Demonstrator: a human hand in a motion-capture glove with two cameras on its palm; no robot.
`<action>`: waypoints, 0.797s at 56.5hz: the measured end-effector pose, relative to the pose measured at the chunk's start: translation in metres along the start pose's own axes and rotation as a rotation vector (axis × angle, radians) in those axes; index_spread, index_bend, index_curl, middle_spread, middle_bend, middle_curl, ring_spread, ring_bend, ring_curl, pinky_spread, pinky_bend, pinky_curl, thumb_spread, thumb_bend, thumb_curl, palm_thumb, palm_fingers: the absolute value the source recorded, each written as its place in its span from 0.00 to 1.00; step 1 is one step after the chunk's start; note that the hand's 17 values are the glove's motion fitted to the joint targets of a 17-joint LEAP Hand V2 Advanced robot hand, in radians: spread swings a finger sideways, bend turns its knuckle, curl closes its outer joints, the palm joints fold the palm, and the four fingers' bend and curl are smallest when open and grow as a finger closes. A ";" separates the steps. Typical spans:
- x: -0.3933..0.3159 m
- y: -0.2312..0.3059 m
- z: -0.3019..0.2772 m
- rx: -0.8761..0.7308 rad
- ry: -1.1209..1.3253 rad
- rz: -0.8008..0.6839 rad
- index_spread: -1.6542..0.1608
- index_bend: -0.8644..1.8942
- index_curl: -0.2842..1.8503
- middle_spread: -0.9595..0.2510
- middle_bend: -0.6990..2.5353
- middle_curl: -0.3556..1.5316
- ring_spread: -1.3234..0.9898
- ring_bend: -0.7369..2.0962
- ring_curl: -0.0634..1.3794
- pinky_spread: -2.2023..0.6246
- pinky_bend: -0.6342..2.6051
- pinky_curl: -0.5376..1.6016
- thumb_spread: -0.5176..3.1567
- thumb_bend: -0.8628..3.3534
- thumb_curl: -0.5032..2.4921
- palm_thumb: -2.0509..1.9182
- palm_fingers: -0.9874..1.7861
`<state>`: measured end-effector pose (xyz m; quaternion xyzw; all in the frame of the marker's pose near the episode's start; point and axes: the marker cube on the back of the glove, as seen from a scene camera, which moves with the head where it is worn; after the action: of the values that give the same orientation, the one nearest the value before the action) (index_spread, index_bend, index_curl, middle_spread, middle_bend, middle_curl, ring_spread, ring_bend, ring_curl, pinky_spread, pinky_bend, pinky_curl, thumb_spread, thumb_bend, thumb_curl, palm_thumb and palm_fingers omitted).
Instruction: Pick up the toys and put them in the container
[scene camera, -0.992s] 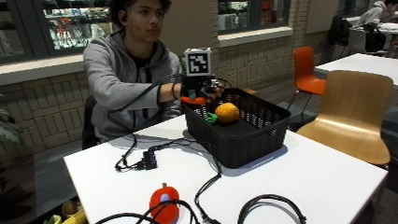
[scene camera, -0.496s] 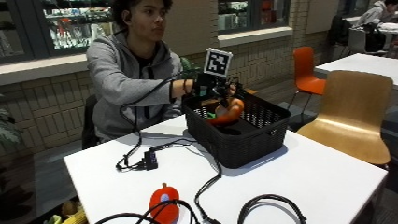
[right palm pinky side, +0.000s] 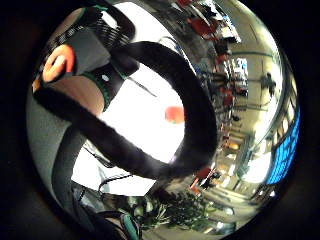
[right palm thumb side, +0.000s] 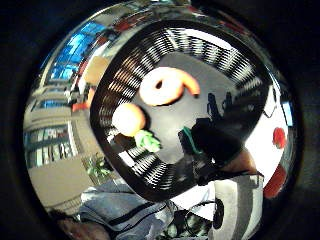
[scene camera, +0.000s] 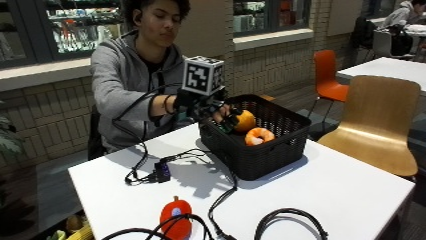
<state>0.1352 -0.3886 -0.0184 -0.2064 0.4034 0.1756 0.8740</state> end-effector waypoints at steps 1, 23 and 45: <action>0.012 0.001 0.002 -0.006 -0.018 0.029 0.75 0.34 0.24 0.83 0.27 0.41 0.52 0.39 0.38 0.80 0.59 0.45 0.53 0.20 0.33 0.55 0.31; 0.208 0.021 0.108 -0.021 -0.299 0.550 0.75 0.37 0.24 0.82 0.29 0.42 0.51 0.44 0.39 0.79 0.56 0.42 0.55 0.22 0.30 0.58 0.37; 0.202 -0.009 0.178 0.015 -0.333 0.515 0.75 0.47 0.30 0.83 0.25 0.34 0.54 0.39 0.33 0.77 0.55 0.41 0.55 0.23 0.30 0.61 0.41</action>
<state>0.3766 -0.2784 -0.0685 -0.0591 0.2949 0.4198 0.8563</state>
